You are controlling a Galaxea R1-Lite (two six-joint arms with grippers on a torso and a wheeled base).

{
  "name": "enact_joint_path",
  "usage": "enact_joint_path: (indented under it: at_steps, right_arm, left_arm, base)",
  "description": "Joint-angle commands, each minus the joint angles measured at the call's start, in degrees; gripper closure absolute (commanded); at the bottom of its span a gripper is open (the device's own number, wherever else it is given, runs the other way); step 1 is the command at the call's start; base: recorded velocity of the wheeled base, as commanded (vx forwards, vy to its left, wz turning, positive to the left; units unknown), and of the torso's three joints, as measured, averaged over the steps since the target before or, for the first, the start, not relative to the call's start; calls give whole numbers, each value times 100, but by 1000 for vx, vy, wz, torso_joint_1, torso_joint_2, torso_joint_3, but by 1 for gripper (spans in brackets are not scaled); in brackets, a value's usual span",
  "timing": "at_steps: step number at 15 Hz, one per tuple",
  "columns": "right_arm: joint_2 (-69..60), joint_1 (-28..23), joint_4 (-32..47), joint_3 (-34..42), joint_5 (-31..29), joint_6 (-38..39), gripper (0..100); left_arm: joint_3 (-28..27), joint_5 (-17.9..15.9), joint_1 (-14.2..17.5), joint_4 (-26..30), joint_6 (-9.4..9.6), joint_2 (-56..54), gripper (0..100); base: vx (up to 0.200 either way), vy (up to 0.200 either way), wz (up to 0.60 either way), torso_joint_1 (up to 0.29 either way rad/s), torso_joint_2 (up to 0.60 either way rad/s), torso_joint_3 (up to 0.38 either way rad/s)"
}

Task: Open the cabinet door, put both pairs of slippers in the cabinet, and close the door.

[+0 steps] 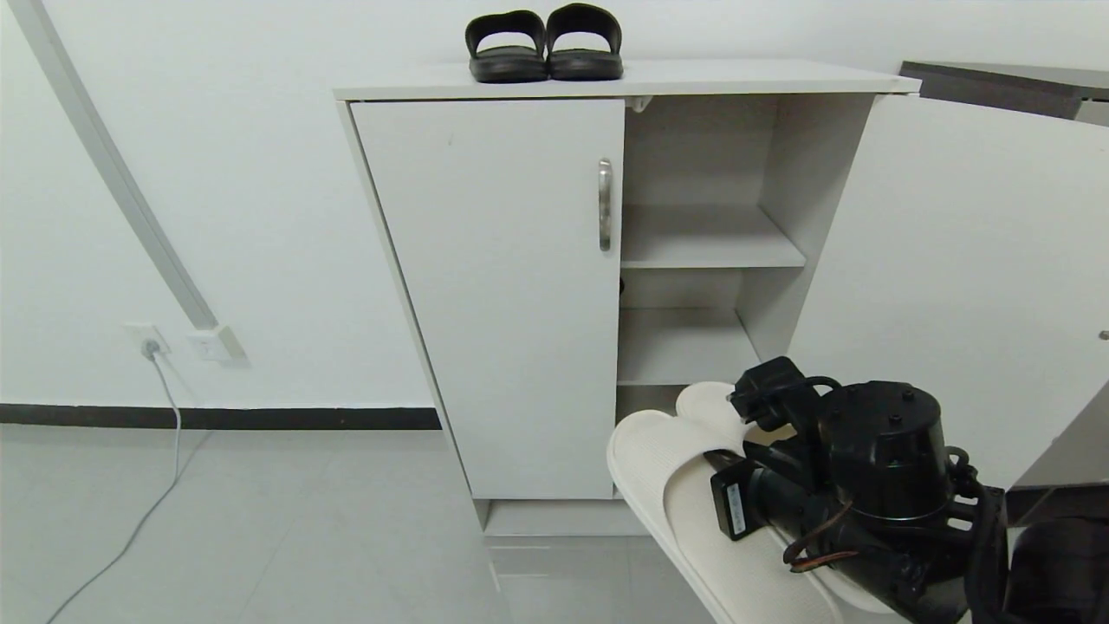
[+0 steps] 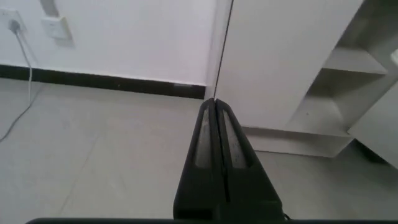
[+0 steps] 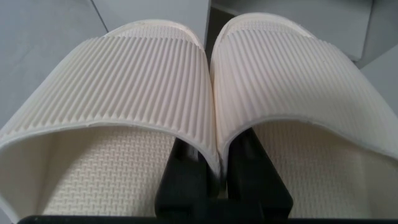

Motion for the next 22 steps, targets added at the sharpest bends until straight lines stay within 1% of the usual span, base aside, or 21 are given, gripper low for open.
enact_joint_path:
  at_steps: [1, 2, 3, 4, 5, 7, 9, 15, 19, 22]
  right_arm:
    - [332, 20, -196, -16, -113, -5, 100]
    - [586, 28, -327, -165, -438, -5, 100]
    - [885, 20, -389, -411, -781, 56, 100]
    - [1123, 28, -486, -613, -1080, 232, 100]
    - [1571, 28, -609, -1158, -1625, 514, 100]
    - [2019, 46, -626, -1554, -2100, 610, 100]
    - [2089, 55, -635, -1615, -2144, 707, 100]
    - [2116, 20, -644, -1598, -2144, 724, 100]
    - [2230, -24, -740, -1589, -2047, 724, 100]
    - [2467, -42, -776, -1853, -1792, 716, 100]
  left_arm:
    - [40, -68, -316, -15, 135, -564, 100]
    - [31, -41, -307, -6, 21, -564, 100]
    - [31, -15, -307, -15, -32, -564, 100]
    - [31, 3, -307, -15, -32, -564, 100]
    - [31, 11, -307, -15, -23, -564, 100]
    - [31, 11, -307, -15, -32, -564, 100]
    - [31, 11, -307, -15, -32, -564, 100]
    - [31, 11, -307, -15, -41, -564, 100]
    - [31, 11, -307, -15, -32, -564, 100]
    - [31, 11, -307, -15, -23, -564, 100]
  base:
    - [0, 0, 0, 0, 0, 0]
    - [0, 0, 0, 0, 0, 0]
    - [0, 0, 0, 0, 0, 0]
    - [0, 0, 0, 0, 0, 0]
    - [0, 0, 0, 0, 0, 0]
    - [0, 0, 0, 0, 0, 0]
    - [0, 0, 0, 0, 0, 0]
    - [0, -200, 0, 1, 3, 2]
    - [0, 0, 0, 0, 0, 0]
    - [0, 0, 0, 0, 0, 0]
